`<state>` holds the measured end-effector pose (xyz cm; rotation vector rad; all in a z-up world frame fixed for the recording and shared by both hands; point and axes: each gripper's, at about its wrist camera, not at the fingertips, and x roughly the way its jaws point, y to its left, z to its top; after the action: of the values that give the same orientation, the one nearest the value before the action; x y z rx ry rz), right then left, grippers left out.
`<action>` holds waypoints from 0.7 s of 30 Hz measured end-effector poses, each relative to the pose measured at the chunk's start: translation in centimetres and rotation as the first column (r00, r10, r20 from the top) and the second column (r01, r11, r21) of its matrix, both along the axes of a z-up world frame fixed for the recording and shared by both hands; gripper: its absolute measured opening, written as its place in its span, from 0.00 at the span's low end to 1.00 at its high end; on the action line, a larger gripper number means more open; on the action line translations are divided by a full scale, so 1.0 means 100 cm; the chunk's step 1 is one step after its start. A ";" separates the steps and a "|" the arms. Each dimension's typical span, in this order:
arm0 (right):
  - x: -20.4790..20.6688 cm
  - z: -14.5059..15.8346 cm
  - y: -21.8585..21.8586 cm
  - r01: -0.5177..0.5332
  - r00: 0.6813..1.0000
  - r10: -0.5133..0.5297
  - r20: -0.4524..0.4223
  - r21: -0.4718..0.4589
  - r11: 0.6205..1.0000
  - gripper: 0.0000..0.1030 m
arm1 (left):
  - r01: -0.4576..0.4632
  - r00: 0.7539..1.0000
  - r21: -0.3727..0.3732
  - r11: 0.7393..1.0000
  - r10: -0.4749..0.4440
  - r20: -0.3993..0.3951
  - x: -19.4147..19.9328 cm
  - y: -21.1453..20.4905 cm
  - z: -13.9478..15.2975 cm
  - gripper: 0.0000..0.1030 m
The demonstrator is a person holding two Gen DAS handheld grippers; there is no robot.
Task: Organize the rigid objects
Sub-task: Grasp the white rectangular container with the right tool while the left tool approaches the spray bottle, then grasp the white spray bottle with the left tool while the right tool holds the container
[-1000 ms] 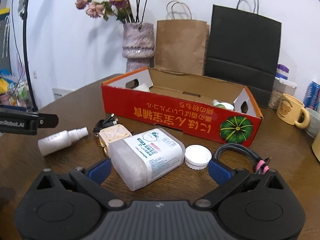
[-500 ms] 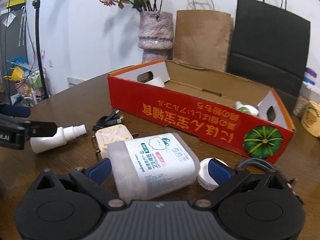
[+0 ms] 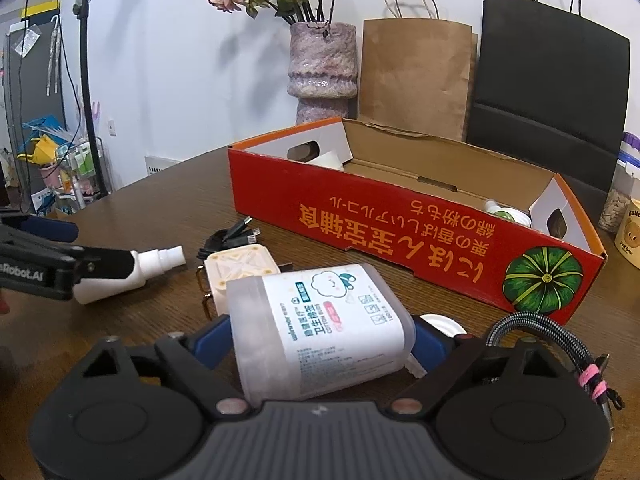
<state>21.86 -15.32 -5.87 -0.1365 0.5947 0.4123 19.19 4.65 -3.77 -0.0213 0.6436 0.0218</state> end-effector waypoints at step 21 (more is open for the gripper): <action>-0.044 0.013 -0.011 0.129 0.985 -0.133 0.109 0.046 0.991 0.86 | 0.013 1.000 0.001 1.000 -0.013 -0.019 0.003 -0.002 -0.010 1.00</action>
<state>17.45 -16.41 -4.59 -0.0820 0.4819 0.2862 19.48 4.48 -4.75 -0.0155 0.6625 0.0099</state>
